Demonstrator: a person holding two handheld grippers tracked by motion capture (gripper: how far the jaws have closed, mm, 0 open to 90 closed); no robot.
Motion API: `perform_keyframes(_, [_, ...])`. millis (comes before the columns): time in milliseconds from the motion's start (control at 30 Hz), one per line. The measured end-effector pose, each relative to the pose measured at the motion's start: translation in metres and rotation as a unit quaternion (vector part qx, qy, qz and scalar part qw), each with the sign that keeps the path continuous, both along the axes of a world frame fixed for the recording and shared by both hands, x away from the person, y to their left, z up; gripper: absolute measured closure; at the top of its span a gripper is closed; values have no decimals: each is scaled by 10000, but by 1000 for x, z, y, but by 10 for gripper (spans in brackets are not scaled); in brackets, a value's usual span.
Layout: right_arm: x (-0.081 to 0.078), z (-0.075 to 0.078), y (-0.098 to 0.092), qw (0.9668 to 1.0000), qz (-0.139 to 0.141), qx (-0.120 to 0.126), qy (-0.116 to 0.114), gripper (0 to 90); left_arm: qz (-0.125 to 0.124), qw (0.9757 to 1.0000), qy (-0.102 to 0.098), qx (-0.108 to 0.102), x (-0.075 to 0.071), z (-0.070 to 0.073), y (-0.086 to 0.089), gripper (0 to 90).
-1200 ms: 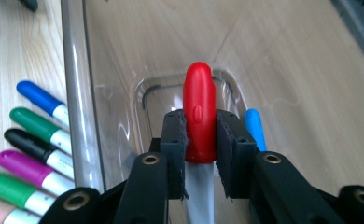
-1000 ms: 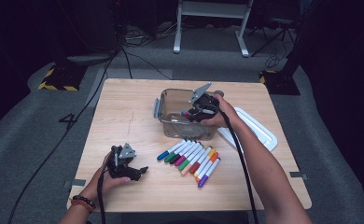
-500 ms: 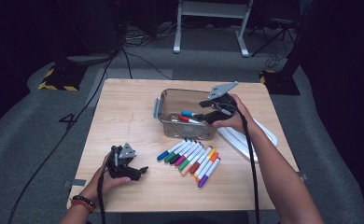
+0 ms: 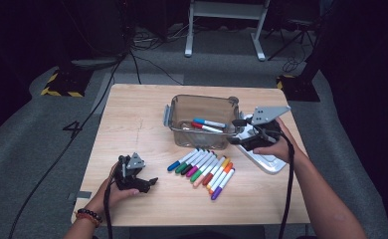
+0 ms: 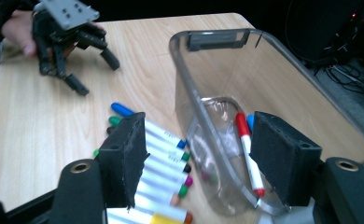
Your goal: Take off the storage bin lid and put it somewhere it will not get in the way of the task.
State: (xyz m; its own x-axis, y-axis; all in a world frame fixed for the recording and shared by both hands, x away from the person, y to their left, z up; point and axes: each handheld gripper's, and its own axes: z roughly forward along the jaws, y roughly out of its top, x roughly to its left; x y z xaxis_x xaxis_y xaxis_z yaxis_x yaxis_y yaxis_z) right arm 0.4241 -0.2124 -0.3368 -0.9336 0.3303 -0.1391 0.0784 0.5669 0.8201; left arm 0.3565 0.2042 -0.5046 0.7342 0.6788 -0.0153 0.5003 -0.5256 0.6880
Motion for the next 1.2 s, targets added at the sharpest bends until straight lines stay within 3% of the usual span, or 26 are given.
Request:
perform_keyframes(200, [-34, -17, -20, 9998, 181, 74, 9, 372, 24, 10000, 1, -1, 0, 0, 0, 134])
perform_keyframes(267, [-46, -29, -24, 9996, 274, 6, -8, 374, 24, 10000, 2, -2, 0, 0, 0, 134])
perform_keyframes(500, [-76, -79, -19, 9965, 714, -220, 367, 376, 24, 10000, 3, -2, 0, 0, 0, 134])
perform_keyframes(600, [-79, -91, -13, 9956, 780, -342, 391, 376, 25, 10000, 2, -3, 0, 0, 0, 134])
perform_keyframes(633, [-82, -106, -5, 9937, 917, -385, 524, 379, 24, 10000, 1, -2, 0, 0, 0, 134])
perform_keyframes(767, [-83, -121, 5, 9914, 1062, -406, 651, 379, 24, 10000, 3, -2, 0, 0, 0, 134])
perform_keyframes(1000, [-81, -136, 18, 9887, 1206, -423, 787, 378, 24, 10000, 2, -1, 0, 0, 0, 134])
perform_keyframes(1200, [-78, -147, 24, 9872, 1220, -662, 789, 381, 24, 10000, 2, -1, 0, 0, 0, 134])
